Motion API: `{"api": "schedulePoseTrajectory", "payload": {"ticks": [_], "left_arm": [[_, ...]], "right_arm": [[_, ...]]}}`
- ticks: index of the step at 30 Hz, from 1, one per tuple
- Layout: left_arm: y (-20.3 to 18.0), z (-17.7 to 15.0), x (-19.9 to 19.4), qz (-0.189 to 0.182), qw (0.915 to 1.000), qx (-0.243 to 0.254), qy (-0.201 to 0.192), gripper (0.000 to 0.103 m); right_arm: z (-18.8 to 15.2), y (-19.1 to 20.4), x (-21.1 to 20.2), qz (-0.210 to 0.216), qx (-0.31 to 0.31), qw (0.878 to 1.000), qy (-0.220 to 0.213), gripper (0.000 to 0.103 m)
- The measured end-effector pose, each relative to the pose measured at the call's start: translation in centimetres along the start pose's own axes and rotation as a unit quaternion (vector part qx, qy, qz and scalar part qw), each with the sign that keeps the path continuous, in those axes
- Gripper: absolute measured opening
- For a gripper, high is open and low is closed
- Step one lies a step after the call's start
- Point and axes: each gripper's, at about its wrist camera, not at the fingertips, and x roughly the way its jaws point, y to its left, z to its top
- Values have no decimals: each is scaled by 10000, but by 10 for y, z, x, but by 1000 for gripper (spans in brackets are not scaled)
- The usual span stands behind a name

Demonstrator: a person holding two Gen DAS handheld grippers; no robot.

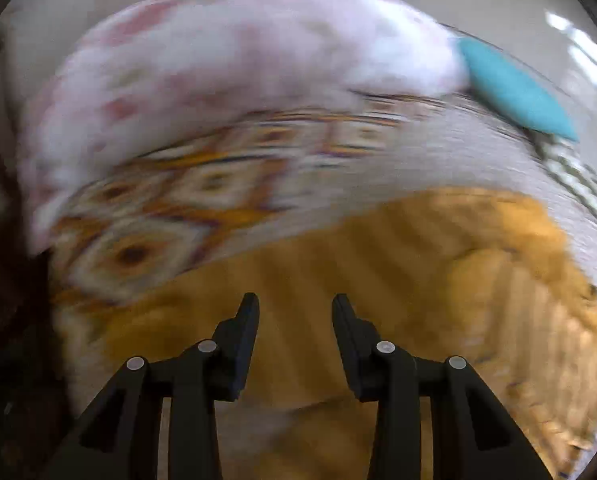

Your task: Fold small clothes

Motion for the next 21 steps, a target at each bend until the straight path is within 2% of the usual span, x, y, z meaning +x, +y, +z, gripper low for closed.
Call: {"api": "schedulePoseTrajectory", "payload": {"ticks": [3,5,8,10,11,12,13,15,18,19,21], "left_arm": [[15,3,-6,135,9998,-128,-122,66],[24,4,-8,189,9994,-237,-167,66],[35,4,-8,217,9989,-394,-151,66],[38,4,-6,236,9988,-421,-115,66],[38,4,-7,232,9988,-422,-110,66],[38,4,-8,213,9988,-417,-110,66],[37,4,-8,202,9989,-413,-109,66],[33,5,-10,174,9991,-376,-132,66],[23,8,-11,131,9995,-256,-161,67],[20,8,-11,122,9995,-214,-172,67],[12,9,-12,111,9996,-112,-216,68]], "right_arm": [[-11,43,-2,-41,-738,9972,-86,53],[-21,70,3,-135,-1300,9914,-56,53],[-31,93,15,-137,-1662,9860,10,53],[-34,99,29,-290,-1710,9848,66,53],[-32,100,40,-389,-1639,9856,163,41],[-30,97,45,-358,-1495,9878,235,16],[-25,93,45,-340,-1277,9909,251,11],[-11,86,34,-216,-962,9951,63,8],[16,54,-15,-52,-182,9982,-564,8],[24,29,-44,-12,248,9960,-857,8],[24,-11,-84,43,869,9893,-1170,8]]}}
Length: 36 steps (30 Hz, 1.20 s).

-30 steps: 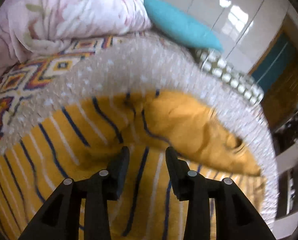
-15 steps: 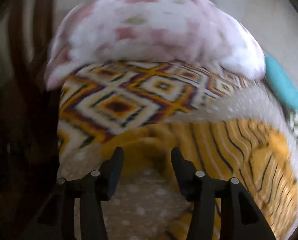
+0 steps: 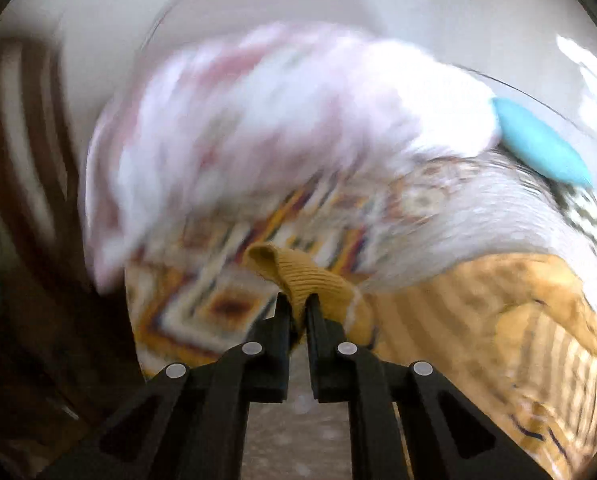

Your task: Fold small clothes

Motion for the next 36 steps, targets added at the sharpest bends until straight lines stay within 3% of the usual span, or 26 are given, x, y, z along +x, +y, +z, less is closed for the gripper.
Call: {"api": "schedulePoseTrajectory", "payload": {"ticks": [3,6,9,11,13,14,17,20,23,30,36], "left_arm": [[-12,0,0,-17,9999,147,-20,70],[-21,-1,3,-64,9997,225,29,70],[-32,-1,8,-106,9995,294,102,70],[-42,1,11,-161,9991,358,167,70],[-53,1,12,-249,9984,450,221,71],[-60,0,13,-276,9978,535,258,75],[-84,-2,21,-257,9953,867,358,77],[-105,-4,35,-363,9923,1058,532,77],[-130,-6,56,-552,9884,1172,790,77],[-183,2,80,-849,9829,1388,868,77],[-170,-13,88,-1016,9832,1168,966,77]], "right_arm": [[6,-84,-67,-242,1000,9940,-383,8],[-16,-175,-120,-797,1930,9768,-484,8],[-61,-268,-151,-1514,2927,9437,-299,8],[-89,-313,-148,-2382,2897,9266,270,11],[-116,-338,-147,-3555,2676,8913,875,14],[-131,-344,-154,-3688,2683,8856,880,18],[-161,-346,-186,-3160,3044,8974,459,40],[-173,-335,-199,-2978,2944,9073,367,41],[-170,-320,-195,-2541,2727,9275,304,41],[-129,-247,-125,-1320,2095,9686,214,41],[-64,-205,-38,-952,1287,9870,138,41]]}}
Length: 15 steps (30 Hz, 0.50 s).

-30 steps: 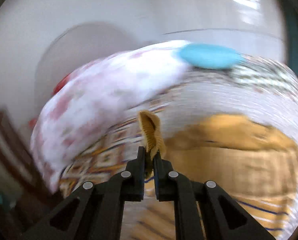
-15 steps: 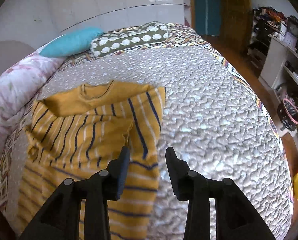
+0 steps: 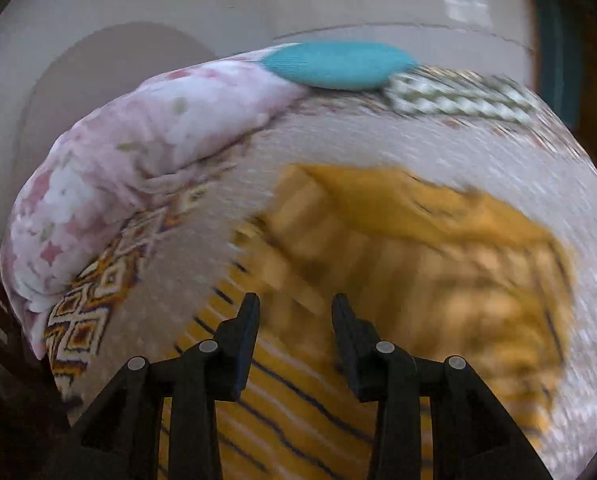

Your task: Fold small clothes

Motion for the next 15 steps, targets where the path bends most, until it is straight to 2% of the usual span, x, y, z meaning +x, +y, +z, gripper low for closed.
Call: {"api": "schedulePoseTrajectory", "payload": {"ticks": [2,4,6,7,8,9,11,12,15], "left_arm": [[6,-6,4,-92,9999,-83,58,77],[13,-10,6,-167,9997,-152,122,77],[20,-12,6,-215,9995,-221,87,77],[23,-12,6,-238,9994,-254,56,77],[25,-11,5,-274,9992,-285,22,77],[28,-11,4,-333,9989,-319,-31,77],[31,-9,5,-433,9984,-340,-136,78],[31,-7,9,-425,9984,-317,-170,78],[30,0,23,-397,9981,-231,-399,79]], "right_arm": [[20,17,33,41,-222,9997,56,41],[33,19,64,-44,-168,9997,181,41],[36,10,111,-211,320,9967,722,39],[31,7,126,-114,573,9932,1005,36],[21,7,141,368,920,9859,1350,30],[9,14,146,894,1101,9780,1527,29],[-3,36,144,1269,810,9742,1680,30],[-7,44,139,1377,602,9737,1714,35],[2,38,111,1692,570,9707,1607,39]]}}
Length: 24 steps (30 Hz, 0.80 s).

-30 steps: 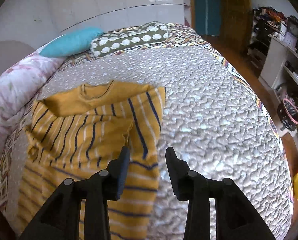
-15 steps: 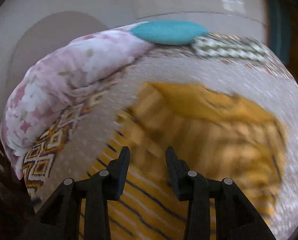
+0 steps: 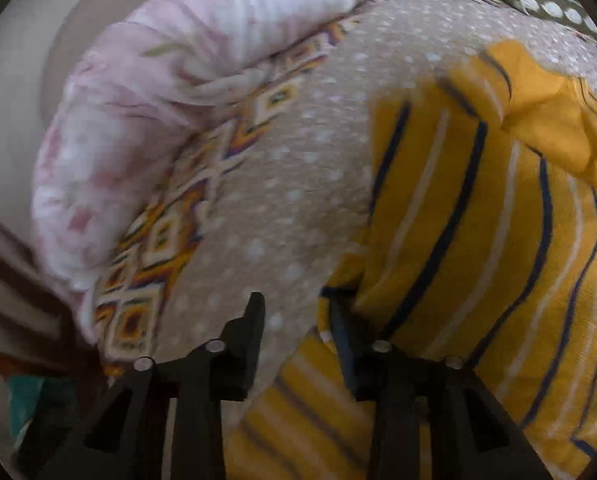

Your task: Fold small clothes

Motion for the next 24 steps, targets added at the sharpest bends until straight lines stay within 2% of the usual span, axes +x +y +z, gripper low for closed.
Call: {"api": "schedulePoseTrajectory", "payload": {"ticks": [1,2,5,7,10,12,14,16,18,20,24], "left_arm": [[0,1,4,45,10000,19,-65,80],[0,2,10,94,9999,42,-122,81],[-3,-3,20,257,9986,308,-352,81],[-8,-10,23,342,9956,696,-535,83],[-16,-21,27,518,9889,1197,-713,87],[-19,-23,31,551,9865,1332,-777,91],[-20,-24,32,545,9856,1384,-803,92],[-19,-25,31,508,9856,1389,-823,93],[-19,-25,32,487,9856,1395,-819,94],[-20,-27,31,481,9855,1403,-817,95],[-20,-26,32,484,9853,1413,-828,95]], "right_arm": [[5,-4,-16,49,60,9998,-161,39],[12,-10,-34,-101,98,9991,-392,39],[39,-26,-70,-1059,173,9890,-1016,40],[55,-39,-74,-1351,304,9839,-1133,40],[77,-59,-52,-1770,438,9782,-997,40],[85,-71,-33,-1818,603,9780,-825,40],[89,-73,-11,-1689,709,9805,-718,40],[89,-63,5,-1561,395,9850,-628,42],[87,-55,15,-1629,-28,9851,-553,53],[88,-50,27,-1740,-311,9835,-379,54],[81,-51,31,-1660,-353,9853,-194,54]]}}
